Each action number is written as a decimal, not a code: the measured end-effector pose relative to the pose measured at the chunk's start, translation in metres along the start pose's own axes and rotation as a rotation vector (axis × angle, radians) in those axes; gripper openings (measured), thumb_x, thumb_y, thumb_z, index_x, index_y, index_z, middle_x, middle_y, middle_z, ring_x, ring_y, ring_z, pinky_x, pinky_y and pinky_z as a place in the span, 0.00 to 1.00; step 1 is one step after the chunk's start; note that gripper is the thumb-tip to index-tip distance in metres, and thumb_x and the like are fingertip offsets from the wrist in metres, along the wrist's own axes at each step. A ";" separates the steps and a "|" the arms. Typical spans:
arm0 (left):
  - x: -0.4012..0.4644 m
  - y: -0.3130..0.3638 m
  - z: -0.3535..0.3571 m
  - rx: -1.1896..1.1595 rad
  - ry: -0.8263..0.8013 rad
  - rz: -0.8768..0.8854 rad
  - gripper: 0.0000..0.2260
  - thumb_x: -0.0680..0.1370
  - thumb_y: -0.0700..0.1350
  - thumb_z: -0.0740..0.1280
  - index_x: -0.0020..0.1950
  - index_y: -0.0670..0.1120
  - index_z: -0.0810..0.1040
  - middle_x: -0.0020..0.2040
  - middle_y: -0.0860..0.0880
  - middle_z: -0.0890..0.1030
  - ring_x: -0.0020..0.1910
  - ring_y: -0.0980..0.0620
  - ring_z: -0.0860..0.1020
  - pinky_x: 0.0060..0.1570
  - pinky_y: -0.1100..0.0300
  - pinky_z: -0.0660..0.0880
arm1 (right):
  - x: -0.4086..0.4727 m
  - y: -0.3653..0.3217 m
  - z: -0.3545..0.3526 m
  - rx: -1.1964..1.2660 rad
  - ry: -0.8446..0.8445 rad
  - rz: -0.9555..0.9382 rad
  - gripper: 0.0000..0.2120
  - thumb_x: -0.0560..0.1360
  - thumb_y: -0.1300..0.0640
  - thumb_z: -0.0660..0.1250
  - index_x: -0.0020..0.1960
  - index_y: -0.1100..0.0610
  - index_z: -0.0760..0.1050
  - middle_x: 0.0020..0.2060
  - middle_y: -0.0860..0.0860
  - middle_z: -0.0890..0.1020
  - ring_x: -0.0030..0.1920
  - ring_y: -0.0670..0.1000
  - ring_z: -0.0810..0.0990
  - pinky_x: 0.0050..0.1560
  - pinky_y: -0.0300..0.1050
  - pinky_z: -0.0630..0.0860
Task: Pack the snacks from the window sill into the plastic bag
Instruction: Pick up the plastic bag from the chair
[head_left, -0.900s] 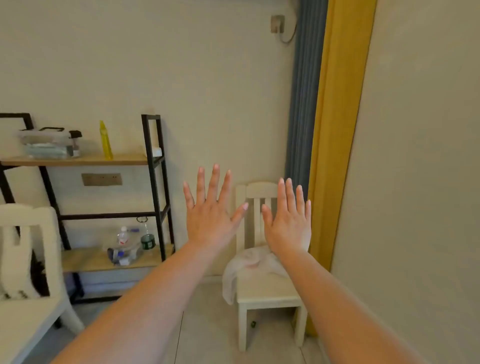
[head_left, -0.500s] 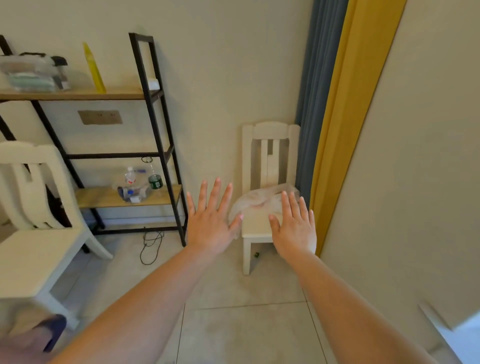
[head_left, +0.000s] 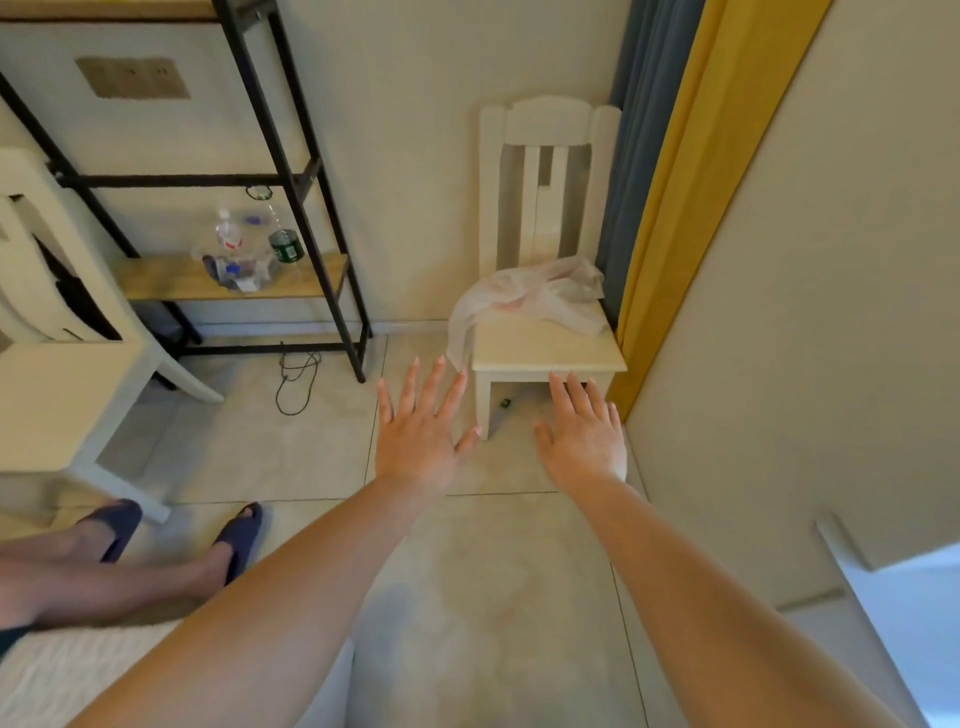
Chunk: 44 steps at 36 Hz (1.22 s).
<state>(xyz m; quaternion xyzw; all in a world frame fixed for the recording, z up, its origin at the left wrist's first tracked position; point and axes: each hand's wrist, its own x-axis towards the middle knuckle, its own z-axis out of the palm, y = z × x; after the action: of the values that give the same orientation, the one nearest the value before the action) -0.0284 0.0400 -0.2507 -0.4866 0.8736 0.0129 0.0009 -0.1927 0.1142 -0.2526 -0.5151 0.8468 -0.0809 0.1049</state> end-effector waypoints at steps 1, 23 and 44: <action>0.002 0.003 0.005 -0.013 -0.020 -0.002 0.29 0.80 0.62 0.46 0.76 0.55 0.37 0.77 0.52 0.36 0.75 0.47 0.33 0.72 0.42 0.34 | 0.002 0.004 0.003 -0.004 -0.017 0.008 0.29 0.81 0.45 0.49 0.77 0.49 0.41 0.77 0.49 0.46 0.77 0.52 0.43 0.76 0.52 0.44; 0.189 -0.029 0.059 -0.077 -0.190 0.105 0.28 0.81 0.60 0.47 0.77 0.54 0.42 0.78 0.52 0.44 0.76 0.49 0.39 0.72 0.44 0.35 | 0.180 -0.011 0.051 -0.008 -0.166 0.175 0.30 0.81 0.46 0.51 0.78 0.51 0.41 0.77 0.50 0.46 0.77 0.52 0.44 0.76 0.50 0.46; 0.425 -0.001 0.087 -0.034 -0.300 0.163 0.27 0.81 0.59 0.46 0.77 0.54 0.42 0.78 0.52 0.43 0.76 0.49 0.39 0.73 0.43 0.37 | 0.401 0.040 0.048 -0.002 -0.251 0.226 0.27 0.81 0.47 0.51 0.77 0.53 0.48 0.76 0.51 0.54 0.75 0.53 0.53 0.72 0.50 0.58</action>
<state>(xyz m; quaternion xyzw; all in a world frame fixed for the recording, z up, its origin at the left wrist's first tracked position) -0.2523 -0.3193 -0.3436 -0.4068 0.8998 0.1002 0.1223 -0.3935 -0.2252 -0.3464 -0.4227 0.8798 -0.0030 0.2176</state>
